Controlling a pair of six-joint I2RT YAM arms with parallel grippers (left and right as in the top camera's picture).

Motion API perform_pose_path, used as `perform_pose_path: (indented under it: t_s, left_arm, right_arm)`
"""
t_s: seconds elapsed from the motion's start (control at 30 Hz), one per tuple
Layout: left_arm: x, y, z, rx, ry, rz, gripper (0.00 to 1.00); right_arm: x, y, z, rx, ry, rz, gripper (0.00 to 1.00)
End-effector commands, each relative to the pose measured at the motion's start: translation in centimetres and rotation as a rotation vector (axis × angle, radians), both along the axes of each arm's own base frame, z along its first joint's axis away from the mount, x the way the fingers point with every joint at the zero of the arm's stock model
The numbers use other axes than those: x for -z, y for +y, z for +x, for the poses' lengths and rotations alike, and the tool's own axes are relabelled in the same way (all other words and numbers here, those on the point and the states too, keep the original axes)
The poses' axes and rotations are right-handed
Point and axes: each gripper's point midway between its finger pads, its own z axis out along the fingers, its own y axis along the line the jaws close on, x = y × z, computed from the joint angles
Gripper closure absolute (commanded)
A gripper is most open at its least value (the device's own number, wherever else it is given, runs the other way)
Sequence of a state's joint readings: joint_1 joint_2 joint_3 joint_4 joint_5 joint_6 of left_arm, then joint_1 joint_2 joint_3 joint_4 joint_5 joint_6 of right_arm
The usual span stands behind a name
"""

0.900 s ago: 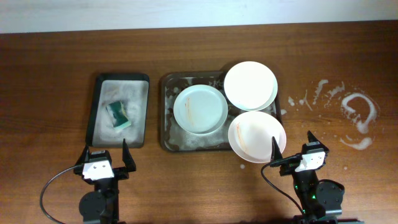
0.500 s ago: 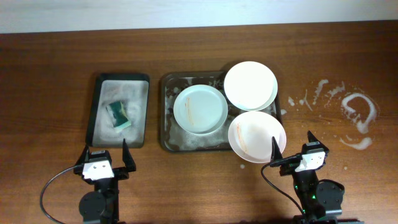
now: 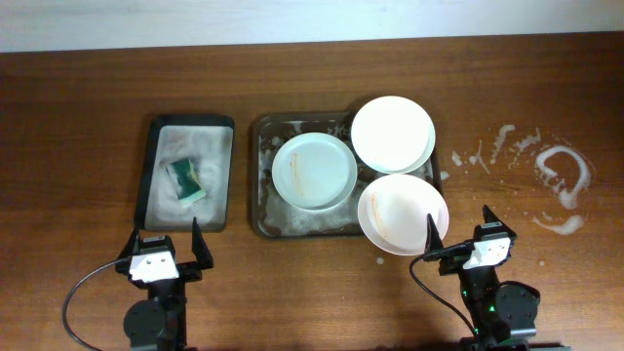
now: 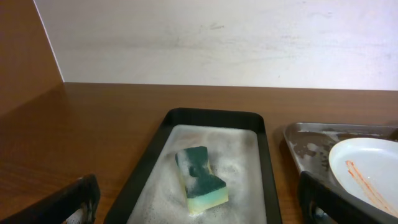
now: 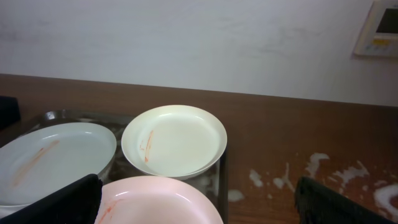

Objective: Clean dirty plates on tray and stack at the side
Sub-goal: 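Move both grippers out toward the sponge tray and the plates, then grasp the rim of the white plate on the metal tray with the right gripper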

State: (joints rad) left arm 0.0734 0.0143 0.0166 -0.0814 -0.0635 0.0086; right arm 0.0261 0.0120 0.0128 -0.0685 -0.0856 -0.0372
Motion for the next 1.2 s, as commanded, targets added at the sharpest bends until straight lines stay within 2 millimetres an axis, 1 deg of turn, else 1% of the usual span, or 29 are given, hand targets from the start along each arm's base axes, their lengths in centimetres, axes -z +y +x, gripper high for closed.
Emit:
perform_pose_path:
  t_s: [0.0,0.07,0.13,0.2,0.23,0.27,0.33,0.37,0.4,0.43,0.47,0.5,0.53,0.63,0.67,0.73,0.77,0.8,0.9,0.97,1.0,1.03,1.13,1.17]
  left_arm:
    - [0.1,0.1,0.0,-0.003,-0.002,0.023,0.01]
    - [0.0,0.1,0.0,-0.004,-0.004,0.023,0.01]
    - [0.0,0.2,0.0,-0.01,-0.004,0.024,0.01]
    - [0.0,0.1,0.0,-0.004,-0.004,0.023,0.01]
    - [0.1,-0.3,0.0,0.02,-0.001,0.021,0.01]
    - [-0.1,-0.1,0.0,0.009,-0.01,0.023,0.01]
    - [-0.4,-0.8,0.1,0.048,-0.022,0.021,0.01]
    - [-0.8,-1.5,0.1,0.093,-0.034,0.019,0.01]
    - [-1.3,-2.4,0.1,0.144,-0.045,0.018,0.01]
    - [-2.0,-2.9,0.0,0.171,-0.059,0.019,0.01]
    - [-2.5,-3.0,-0.1,0.178,-0.069,0.02,0.01]
    - [-3.6,-3.2,-0.3,0.185,-0.081,0.021,0.01]
    - [-4.4,-3.4,-0.5,0.197,-0.085,0.022,0.01]
    - [-7.1,-3.9,-1.0,0.224,-0.059,0.016,0.01]
    - [-8.1,-4.3,-1.2,0.248,-0.035,0.01,0.01]
    - [-9.8,-4.5,-1.0,0.26,0.016,-0.002,0.01]
    - [-10.8,-4.5,-0.7,0.26,0.046,-0.008,0.01]
    - [-11.3,-4.5,-0.4,0.26,0.072,-0.013,0.01]
    - [-12.4,-4.4,0.5,0.26,0.193,-0.039,0.01]
    - [-12.6,-4.3,1.8,0.258,0.322,-0.065,0.01]
    - [-12.6,-4.2,2.9,0.256,0.411,-0.084,0.01]
    - [-12.6,-4.1,3.5,0.255,0.466,-0.095,0.01]
    - [-12.3,-4.0,5.2,0.251,0.657,-0.135,0.01]
    - [-12.2,-4.0,5.6,0.249,0.697,-0.144,0.01]
  right_arm:
    - [0.3,0.1,0.0,0.0,0.005,0.004,0.02]
    - [0.1,0.3,0.0,-0.014,-0.003,0.005,0.02]
    - [-0.3,1.3,-0.2,-0.073,-0.019,0.009,0.02]
    - [-1.3,3.0,-0.5,-0.176,-0.058,0.012,0.01]
    - [-1.8,3.7,-0.8,-0.217,-0.081,0.012,0.02]
    - [-3.2,4.6,-1.2,-0.275,-0.14,0.007,0.02]
    - [-5.0,5.3,-1.7,-0.319,-0.192,0.001,0.02]
    - [-5.9,5.5,-2.0,-0.33,-0.21,-0.002,0.02]
    - [-7.3,5.6,-2.4,-0.34,-0.235,-0.006,0.02]
    - [-8.3,5.6,-2.6,-0.341,-0.248,-0.008,0.02]
    - [-9.0,5.6,-2.7,-0.341,-0.255,-0.009,0.02]
    - [-10.4,5.6,-2.8,-0.341,-0.262,-0.01,0.02]
    - [-11.2,5.8,-2.9,-0.356,-0.262,-0.011,0.02]
    - [-14.0,7.4,-3.1,-0.461,-0.236,-0.013,0.02]
    - [-14.8,7.8,-2.8,-0.487,-0.202,-0.007,0.02]
    - [-16.4,8.5,-1.8,-0.53,-0.11,0.013,0.01]
    - [-16.9,8.6,-1.0,-0.538,-0.051,0.027,0.01]
    - [-17.2,8.7,-0.3,-0.538,-0.01,0.037,0.02]
    - [-18.3,8.9,2.1,-0.55,0.139,0.075,0.02]
    - [-18.9,9.5,3.6,-0.585,0.236,0.107,0.02]
    - [-19.1,10.0,4.8,-0.614,0.318,0.137,0.02]
    - [-18.9,10.3,5.6,-0.625,0.373,0.156,0.02]
    - [-17.5,11.0,8.2,-0.633,0.582,0.214,0.02]
    - [-16.9,11.6,9.0,-0.639,0.653,0.227,0.02]
